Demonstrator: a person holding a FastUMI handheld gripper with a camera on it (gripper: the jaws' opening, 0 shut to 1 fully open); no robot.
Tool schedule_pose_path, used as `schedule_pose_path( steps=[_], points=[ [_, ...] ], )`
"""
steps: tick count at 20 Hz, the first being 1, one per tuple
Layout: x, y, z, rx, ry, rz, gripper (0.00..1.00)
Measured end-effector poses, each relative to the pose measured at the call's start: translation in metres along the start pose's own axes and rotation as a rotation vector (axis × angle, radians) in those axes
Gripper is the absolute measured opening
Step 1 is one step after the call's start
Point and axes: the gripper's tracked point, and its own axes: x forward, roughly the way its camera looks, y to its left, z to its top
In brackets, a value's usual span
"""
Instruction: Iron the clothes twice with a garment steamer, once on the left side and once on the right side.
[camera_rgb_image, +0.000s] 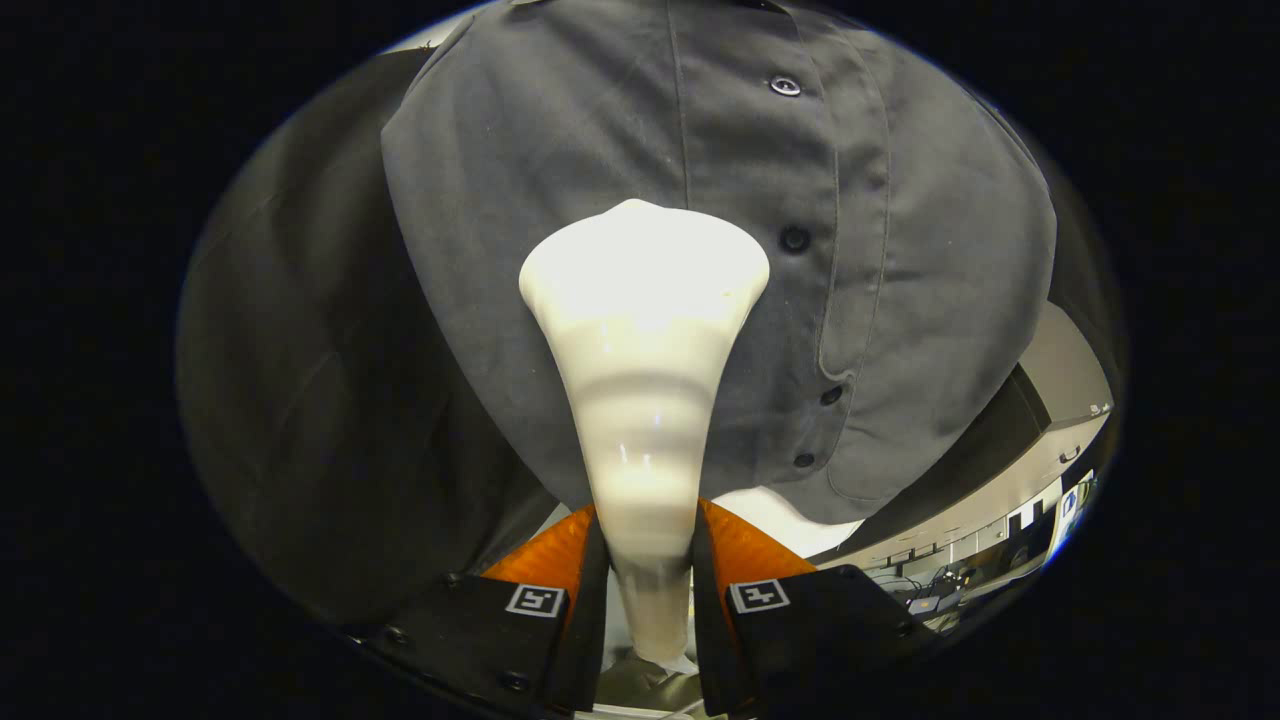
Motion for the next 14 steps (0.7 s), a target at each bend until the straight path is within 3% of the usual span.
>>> schedule_pose_path(
  steps=[14],
  points=[
    [0.041, -0.006, -0.073, -0.019, 0.155, -0.01, 0.46]
  ],
)
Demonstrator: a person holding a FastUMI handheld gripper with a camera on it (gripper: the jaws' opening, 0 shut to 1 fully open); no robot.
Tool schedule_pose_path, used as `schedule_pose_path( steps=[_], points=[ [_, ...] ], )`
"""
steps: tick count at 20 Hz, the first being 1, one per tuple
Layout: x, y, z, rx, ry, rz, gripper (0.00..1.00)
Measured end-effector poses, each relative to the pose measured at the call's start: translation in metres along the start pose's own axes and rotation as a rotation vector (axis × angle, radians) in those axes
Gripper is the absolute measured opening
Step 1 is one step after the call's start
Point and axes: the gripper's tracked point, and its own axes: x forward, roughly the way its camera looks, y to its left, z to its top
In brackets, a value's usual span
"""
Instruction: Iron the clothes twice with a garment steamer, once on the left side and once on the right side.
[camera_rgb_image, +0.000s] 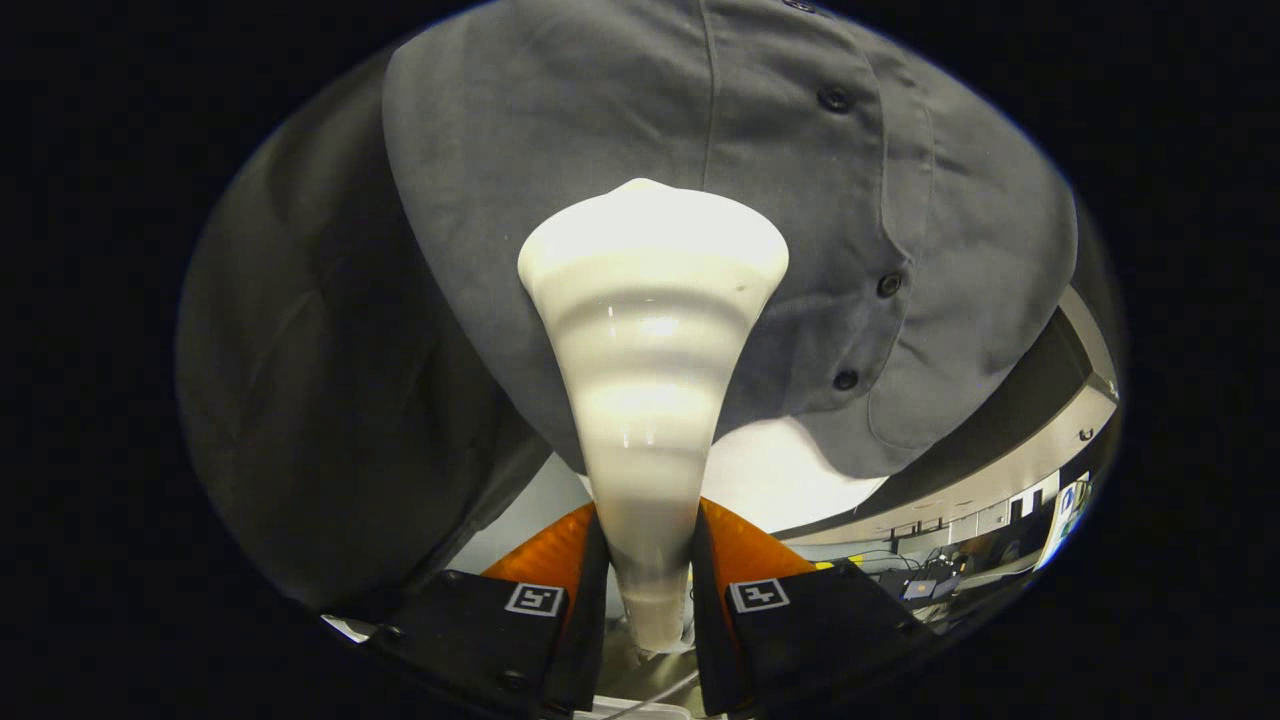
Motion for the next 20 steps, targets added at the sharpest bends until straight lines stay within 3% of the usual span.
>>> schedule_pose_path(
  steps=[6, 10, 20],
  points=[
    [-0.006, 0.001, -0.005, 0.025, -0.006, 0.005, 0.46],
    [-0.036, 0.004, 0.016, 0.035, -0.053, 0.007, 0.46],
    [-0.17, -0.06, 0.094, 0.127, -0.287, -0.027, 0.46]
  ],
)
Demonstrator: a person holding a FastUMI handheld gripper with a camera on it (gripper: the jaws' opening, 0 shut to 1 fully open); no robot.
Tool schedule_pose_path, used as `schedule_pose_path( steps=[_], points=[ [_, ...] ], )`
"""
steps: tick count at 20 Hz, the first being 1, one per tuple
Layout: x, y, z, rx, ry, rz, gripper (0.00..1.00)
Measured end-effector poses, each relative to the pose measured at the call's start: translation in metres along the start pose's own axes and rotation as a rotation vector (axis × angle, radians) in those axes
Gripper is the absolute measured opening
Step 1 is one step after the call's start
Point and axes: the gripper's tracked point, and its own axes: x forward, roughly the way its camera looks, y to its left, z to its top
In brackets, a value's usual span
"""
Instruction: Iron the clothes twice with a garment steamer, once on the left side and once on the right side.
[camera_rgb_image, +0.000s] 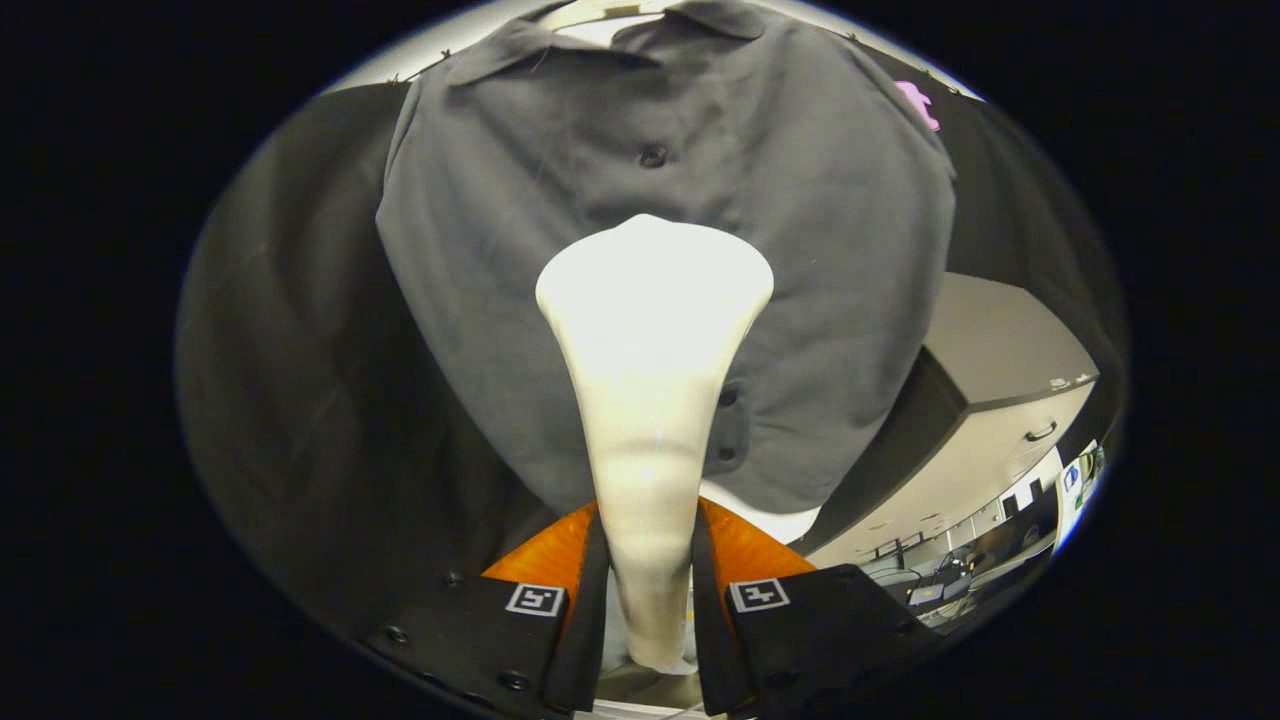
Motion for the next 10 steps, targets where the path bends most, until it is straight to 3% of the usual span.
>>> schedule_pose_path(
  steps=[10],
  points=[
    [-0.075, -0.15, 0.075, 0.167, -0.177, -0.122, 0.46]
  ],
)
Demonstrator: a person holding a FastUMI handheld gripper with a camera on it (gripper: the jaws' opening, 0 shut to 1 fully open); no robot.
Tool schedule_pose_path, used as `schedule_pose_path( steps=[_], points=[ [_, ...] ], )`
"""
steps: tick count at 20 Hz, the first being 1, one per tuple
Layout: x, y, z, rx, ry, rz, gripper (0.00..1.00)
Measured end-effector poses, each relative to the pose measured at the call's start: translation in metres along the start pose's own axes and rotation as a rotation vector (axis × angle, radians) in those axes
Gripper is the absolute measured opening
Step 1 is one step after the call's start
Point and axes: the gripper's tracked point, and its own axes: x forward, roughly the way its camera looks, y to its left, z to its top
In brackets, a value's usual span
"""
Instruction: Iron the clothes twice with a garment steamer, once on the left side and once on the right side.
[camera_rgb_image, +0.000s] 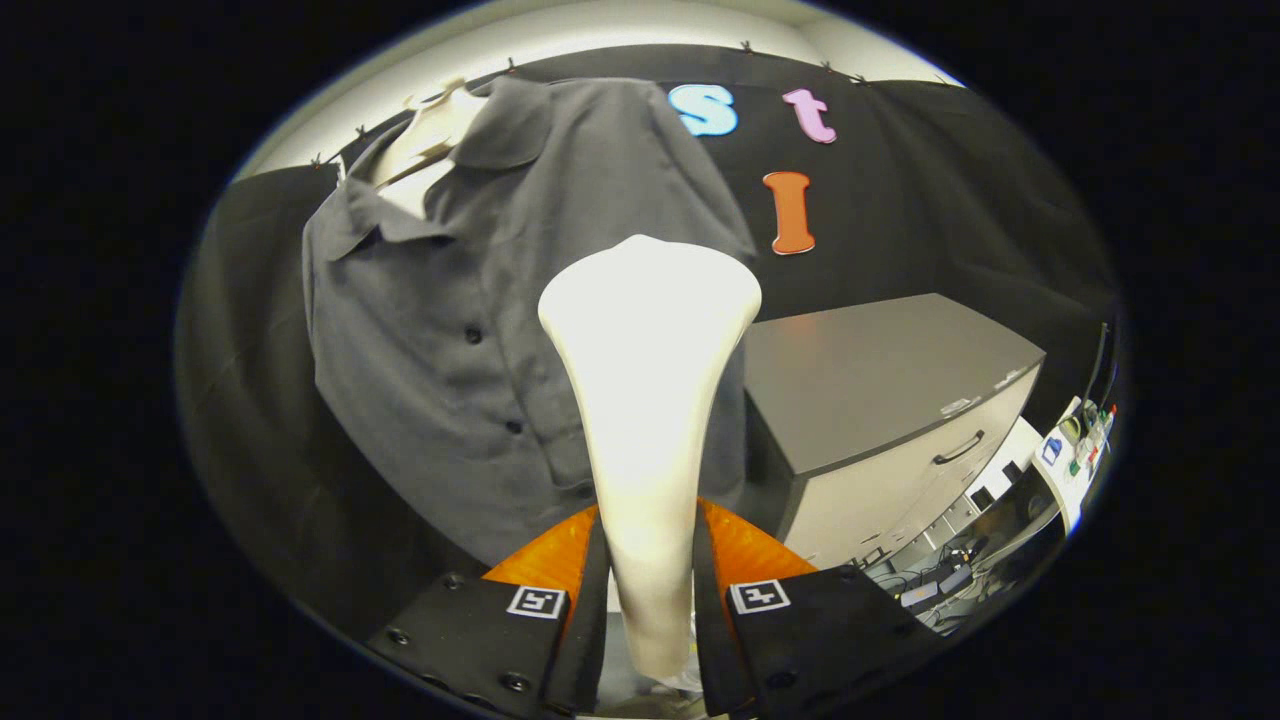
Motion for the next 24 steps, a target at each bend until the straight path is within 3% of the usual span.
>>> schedule_pose_path(
  steps=[5, 16, 24],
  points=[
    [-0.016, -0.08, 0.061, 0.021, -0.062, -0.035, 0.46],
    [-0.061, -0.198, 0.181, 0.0, -0.251, -0.022, 0.46],
    [-0.091, -0.234, 0.226, -0.048, -0.334, 0.028, 0.46]
  ],
)
